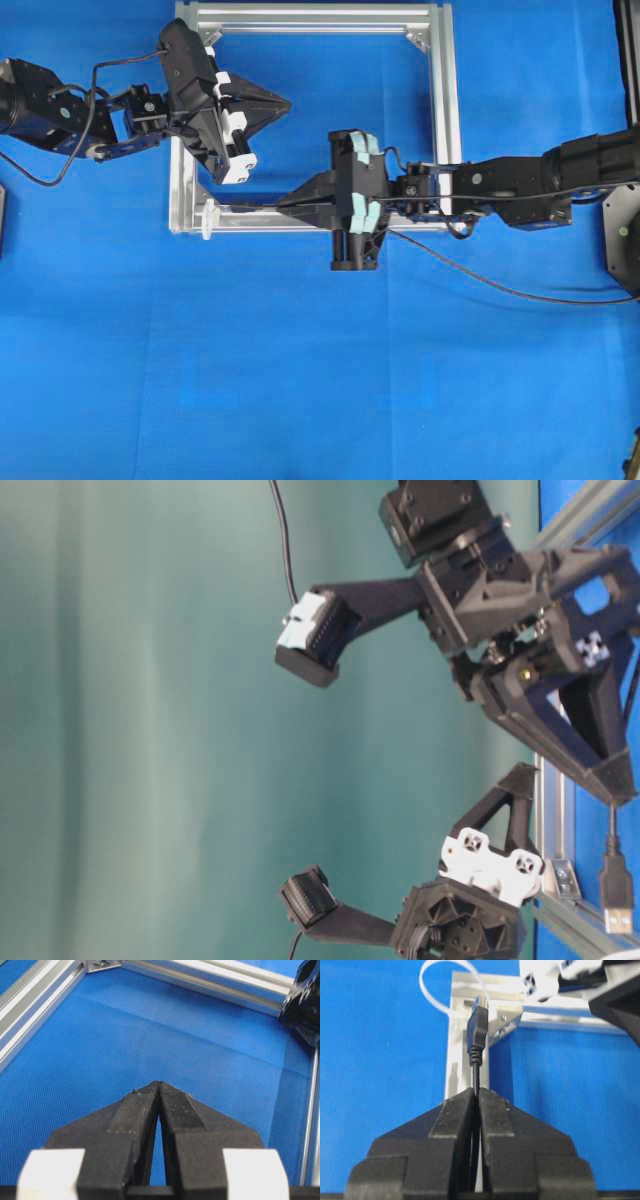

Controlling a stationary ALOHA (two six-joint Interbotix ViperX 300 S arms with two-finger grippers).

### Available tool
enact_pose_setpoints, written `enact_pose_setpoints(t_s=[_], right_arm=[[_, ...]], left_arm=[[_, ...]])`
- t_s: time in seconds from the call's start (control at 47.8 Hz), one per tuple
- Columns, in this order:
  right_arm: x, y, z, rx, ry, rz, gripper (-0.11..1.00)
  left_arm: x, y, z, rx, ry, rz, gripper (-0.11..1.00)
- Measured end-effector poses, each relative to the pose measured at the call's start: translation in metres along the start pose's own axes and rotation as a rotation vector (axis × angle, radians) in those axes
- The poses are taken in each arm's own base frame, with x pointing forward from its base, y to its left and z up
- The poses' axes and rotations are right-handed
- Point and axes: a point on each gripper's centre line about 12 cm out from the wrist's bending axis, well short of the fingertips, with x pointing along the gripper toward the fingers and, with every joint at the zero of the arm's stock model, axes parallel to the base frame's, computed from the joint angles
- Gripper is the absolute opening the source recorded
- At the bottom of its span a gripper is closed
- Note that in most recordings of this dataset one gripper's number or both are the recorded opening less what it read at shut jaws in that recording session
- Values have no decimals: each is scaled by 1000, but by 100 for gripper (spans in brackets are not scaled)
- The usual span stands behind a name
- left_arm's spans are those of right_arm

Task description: Insert the wire through the string loop located on the left side.

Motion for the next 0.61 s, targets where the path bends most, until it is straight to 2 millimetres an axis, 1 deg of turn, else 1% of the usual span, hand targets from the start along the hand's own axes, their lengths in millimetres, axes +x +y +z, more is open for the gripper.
enact_pose_setpoints(t_s=[0.23, 0.439, 0.607], right_arm=[[9, 2, -5, -3, 12, 4, 0], [13, 6, -9, -7, 19, 14, 0], [13, 6, -8, -9, 18, 14, 0]], left_arm=[[0, 1, 0, 0, 1, 2, 0], [0, 0, -1, 0, 2, 0, 0], [0, 0, -1, 0, 2, 0, 0]])
